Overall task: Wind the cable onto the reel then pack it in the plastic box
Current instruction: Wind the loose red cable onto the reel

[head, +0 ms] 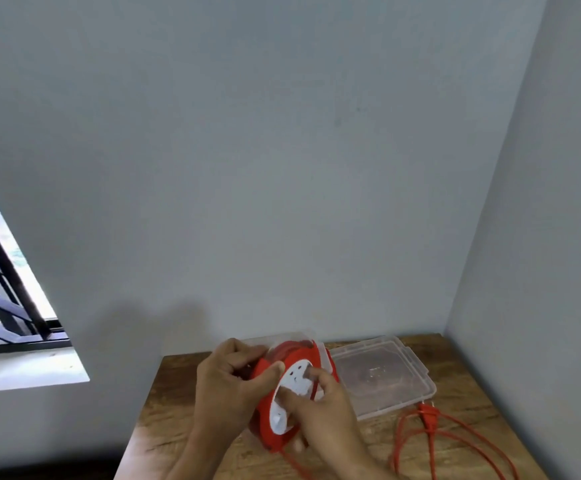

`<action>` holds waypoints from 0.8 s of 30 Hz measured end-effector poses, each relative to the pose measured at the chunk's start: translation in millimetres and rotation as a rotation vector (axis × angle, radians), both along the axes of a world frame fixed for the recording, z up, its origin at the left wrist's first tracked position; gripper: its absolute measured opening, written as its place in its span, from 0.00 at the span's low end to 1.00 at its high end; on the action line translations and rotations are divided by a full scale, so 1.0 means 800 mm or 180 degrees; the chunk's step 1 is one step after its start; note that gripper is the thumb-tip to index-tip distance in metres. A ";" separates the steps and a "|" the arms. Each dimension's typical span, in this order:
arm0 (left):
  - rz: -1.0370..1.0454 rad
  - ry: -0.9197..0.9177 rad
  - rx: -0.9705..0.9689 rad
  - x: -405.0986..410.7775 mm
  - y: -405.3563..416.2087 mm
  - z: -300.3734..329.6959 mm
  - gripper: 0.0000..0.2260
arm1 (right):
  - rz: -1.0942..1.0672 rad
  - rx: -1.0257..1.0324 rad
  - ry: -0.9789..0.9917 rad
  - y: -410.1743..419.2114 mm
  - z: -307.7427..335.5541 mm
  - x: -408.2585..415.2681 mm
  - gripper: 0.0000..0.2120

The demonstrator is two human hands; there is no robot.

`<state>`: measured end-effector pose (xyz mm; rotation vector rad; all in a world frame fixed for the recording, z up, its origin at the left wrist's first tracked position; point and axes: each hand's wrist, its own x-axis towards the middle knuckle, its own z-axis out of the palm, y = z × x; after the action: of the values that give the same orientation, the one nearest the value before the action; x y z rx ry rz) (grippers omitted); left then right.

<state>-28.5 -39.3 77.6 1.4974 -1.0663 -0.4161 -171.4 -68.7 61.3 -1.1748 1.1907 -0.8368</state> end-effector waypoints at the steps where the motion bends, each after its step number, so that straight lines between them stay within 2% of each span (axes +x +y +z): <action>1: -0.0030 -0.0074 -0.0074 0.001 0.002 -0.002 0.09 | -0.0016 0.0367 -0.0269 0.001 0.002 0.002 0.16; 3: -0.0002 -0.0040 -0.0239 0.006 0.006 -0.004 0.09 | 0.0015 0.0801 -0.0547 0.006 0.004 0.002 0.15; 5: 0.0112 0.0128 -0.0239 0.011 0.005 -0.006 0.09 | 0.0107 0.0961 -0.0652 0.007 0.008 0.003 0.13; 6: 0.0185 0.0228 -0.0168 0.014 0.003 -0.008 0.12 | 0.0193 0.0840 -0.0569 0.007 0.010 0.001 0.14; 7: 0.0221 0.0379 -0.0096 0.016 0.002 -0.009 0.13 | 0.0269 0.0460 -0.0210 0.007 0.007 -0.003 0.15; 8: 0.0228 0.0543 -0.0016 0.019 0.000 -0.009 0.13 | 0.0327 -0.0261 0.0449 0.005 0.001 -0.011 0.15; 10: 0.0143 0.0912 0.0182 0.028 -0.002 -0.006 0.08 | 0.0572 -0.2410 0.2119 -0.007 -0.013 -0.036 0.11; 11: 0.0041 0.1015 0.0286 0.033 -0.002 -0.001 0.05 | 0.0859 -0.3380 0.2535 -0.016 -0.017 -0.050 0.11; 12: -0.0069 0.0972 0.0385 0.037 -0.002 0.003 0.03 | 0.1331 -0.4074 0.2719 -0.025 -0.017 -0.061 0.13; 14: -0.0317 0.0723 0.0608 0.041 -0.002 0.013 0.03 | 0.2120 -0.4947 0.2841 -0.035 -0.014 -0.073 0.16; 17: -0.0667 0.0397 0.0993 0.034 0.000 0.027 0.03 | 0.2685 -0.5176 0.2982 -0.039 -0.004 -0.073 0.19; 21: -0.0895 0.0158 0.1341 0.028 -0.005 0.033 0.04 | 0.3237 -0.5070 0.3199 -0.048 0.001 -0.060 0.26; 24: -0.0929 0.0017 0.1345 0.021 -0.007 0.032 0.04 | 0.3070 -0.5556 0.3262 -0.055 -0.005 -0.057 0.25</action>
<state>-12.1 -45.2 103.4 1.7072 -1.2505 -0.8937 -217.2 -112.8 57.0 -3.4670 0.0666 -0.2739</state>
